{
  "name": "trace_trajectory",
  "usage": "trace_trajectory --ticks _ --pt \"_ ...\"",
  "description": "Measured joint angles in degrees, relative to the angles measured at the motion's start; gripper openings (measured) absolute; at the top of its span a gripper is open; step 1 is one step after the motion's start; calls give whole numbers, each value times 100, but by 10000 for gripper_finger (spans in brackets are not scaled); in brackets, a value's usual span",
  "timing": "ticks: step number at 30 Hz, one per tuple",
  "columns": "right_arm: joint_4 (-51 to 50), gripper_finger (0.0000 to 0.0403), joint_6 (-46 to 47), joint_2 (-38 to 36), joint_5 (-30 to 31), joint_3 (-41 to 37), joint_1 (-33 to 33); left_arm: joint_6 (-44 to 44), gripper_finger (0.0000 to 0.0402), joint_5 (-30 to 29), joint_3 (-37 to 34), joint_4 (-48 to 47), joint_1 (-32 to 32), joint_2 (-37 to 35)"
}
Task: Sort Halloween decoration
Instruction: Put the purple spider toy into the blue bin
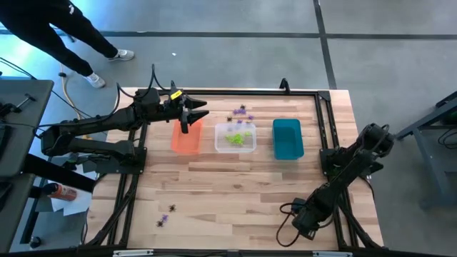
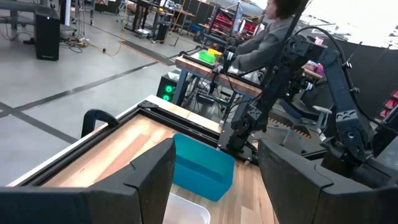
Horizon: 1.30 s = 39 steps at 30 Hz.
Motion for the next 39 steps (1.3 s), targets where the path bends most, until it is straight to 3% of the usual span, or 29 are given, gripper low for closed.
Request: trace_trajectory --ticks 3,8,21,28,39 --pt "-19 103 -178 0 27 0 10 0 216 0 0 -2 -1 0" --pt "-135 12 -84 0 -35 0 181 0 216 0 0 -2 1 -1" --pt "375 1 -93 -7 285 -79 342 0 216 0 0 -2 1 0" --pt "1080 0 -68 -74 -81 -605 338 0 216 0 2 -2 0 0" --pt "1080 0 -190 -219 482 -608 35 0 216 0 2 -1 0 0"
